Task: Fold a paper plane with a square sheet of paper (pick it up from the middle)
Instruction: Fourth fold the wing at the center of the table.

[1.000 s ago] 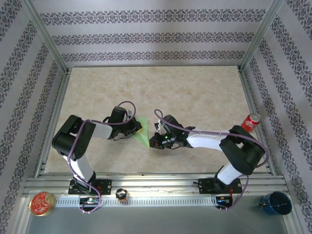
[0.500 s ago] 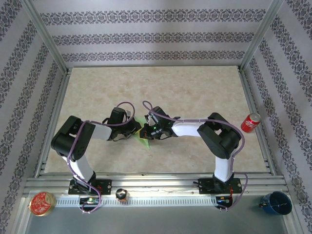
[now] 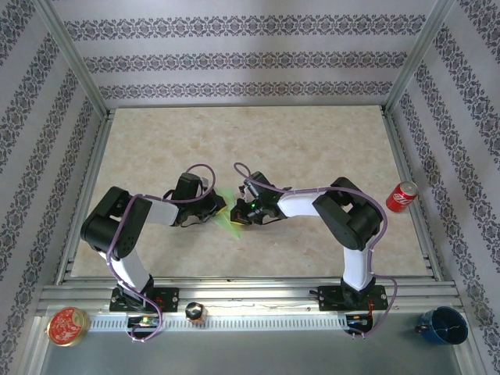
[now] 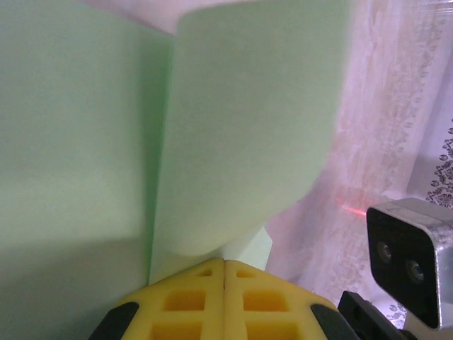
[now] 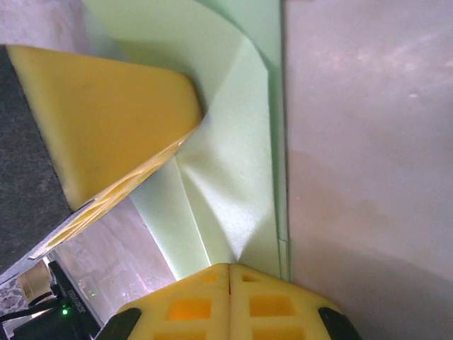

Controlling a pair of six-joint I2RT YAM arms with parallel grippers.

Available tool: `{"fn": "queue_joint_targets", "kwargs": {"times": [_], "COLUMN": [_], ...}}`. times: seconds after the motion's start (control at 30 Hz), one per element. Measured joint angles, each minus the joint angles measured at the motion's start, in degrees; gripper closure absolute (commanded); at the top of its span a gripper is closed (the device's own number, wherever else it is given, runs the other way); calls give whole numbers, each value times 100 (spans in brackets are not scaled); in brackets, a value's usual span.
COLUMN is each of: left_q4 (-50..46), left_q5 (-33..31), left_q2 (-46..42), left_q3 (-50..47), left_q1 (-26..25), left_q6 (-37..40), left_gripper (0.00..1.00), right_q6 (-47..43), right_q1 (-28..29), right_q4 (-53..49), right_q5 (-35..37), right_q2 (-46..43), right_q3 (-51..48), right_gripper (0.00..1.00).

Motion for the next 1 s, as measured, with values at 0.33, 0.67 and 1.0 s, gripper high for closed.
{"fn": "queue_joint_targets", "kwargs": {"times": [0.33,0.67,1.0], "left_q4": [-348,-723,-1329], "left_q5": [-17,315,164], "left_q2": [-715,-568,35], "left_q3": [4,175,839], "left_q1": [-24,-264,-192], "left_q6": [177,509,846], "left_gripper": [85,91,92], "right_q6": [-389,-962,-1158], "right_q1": [-149,-223,-260], "right_q4": [184,-581,-778], "right_q5": [-188,-271,-321], "right_q2": [-162,-160,-160], "right_q3": [-321,-33,15], "right_gripper": [98,98,100]}}
